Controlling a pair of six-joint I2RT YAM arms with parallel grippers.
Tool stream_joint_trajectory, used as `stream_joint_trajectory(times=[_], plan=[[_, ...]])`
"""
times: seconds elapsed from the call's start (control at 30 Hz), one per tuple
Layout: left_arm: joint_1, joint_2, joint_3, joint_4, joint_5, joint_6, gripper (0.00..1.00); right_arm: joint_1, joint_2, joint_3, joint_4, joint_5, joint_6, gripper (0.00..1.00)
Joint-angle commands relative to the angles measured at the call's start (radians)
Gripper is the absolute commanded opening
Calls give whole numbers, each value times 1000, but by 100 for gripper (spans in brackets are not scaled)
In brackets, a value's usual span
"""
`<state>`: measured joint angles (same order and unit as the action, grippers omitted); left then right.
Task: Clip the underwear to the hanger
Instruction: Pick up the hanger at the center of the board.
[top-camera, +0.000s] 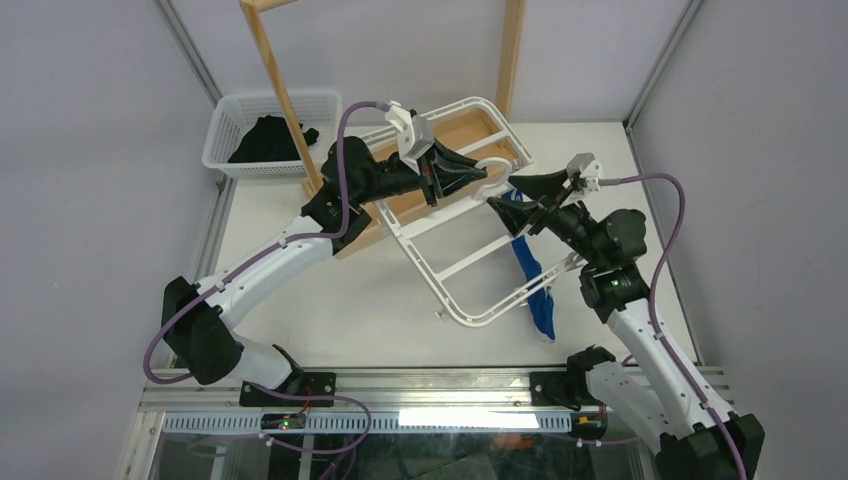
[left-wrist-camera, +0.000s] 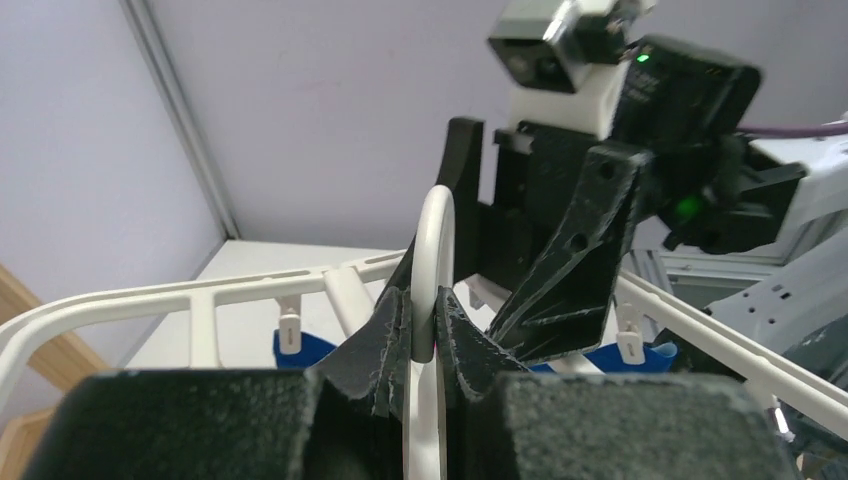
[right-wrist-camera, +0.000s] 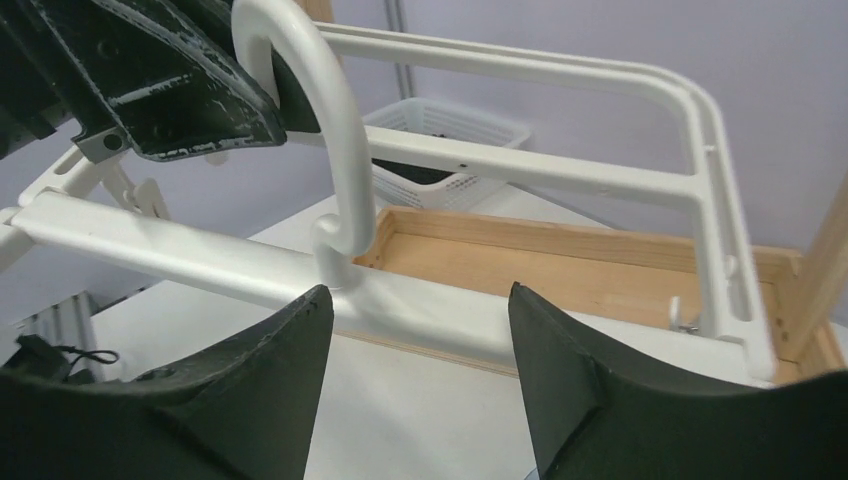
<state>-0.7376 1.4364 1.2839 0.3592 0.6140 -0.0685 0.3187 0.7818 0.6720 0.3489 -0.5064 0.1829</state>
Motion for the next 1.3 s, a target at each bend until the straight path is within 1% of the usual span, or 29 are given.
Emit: stream_joint_trajectory(times=[0.0,0.13,0.4,0.53,0.7,0.93,1.03,1.17,1.2,1.27], plan=[[7,-72,24,211,56,-59,0,4,50,28,191,-150,82,67],[6,-69,26,211,64,-63,0,5,83,29,269,-230,118,66],[7,-67,25,217,72,-73,0,6,123,42,309,-256,136,64],[6,-59,28,220,76,-79,0,10,151,53,336,-270,152,60],[6,-51,28,223,79,-87,0,21,181,62,366,-274,165,53],[6,-50,15,223,77,-92,0,38,218,77,422,-277,191,47],[6,-54,10,221,65,-90,0,44,236,91,431,-286,202,31],[6,-52,9,213,43,-87,0,47,244,94,436,-273,213,5],[6,-52,8,210,36,-87,0,46,240,91,430,-257,212,0],[9,-61,6,202,13,-87,0,46,227,90,389,-200,200,0]])
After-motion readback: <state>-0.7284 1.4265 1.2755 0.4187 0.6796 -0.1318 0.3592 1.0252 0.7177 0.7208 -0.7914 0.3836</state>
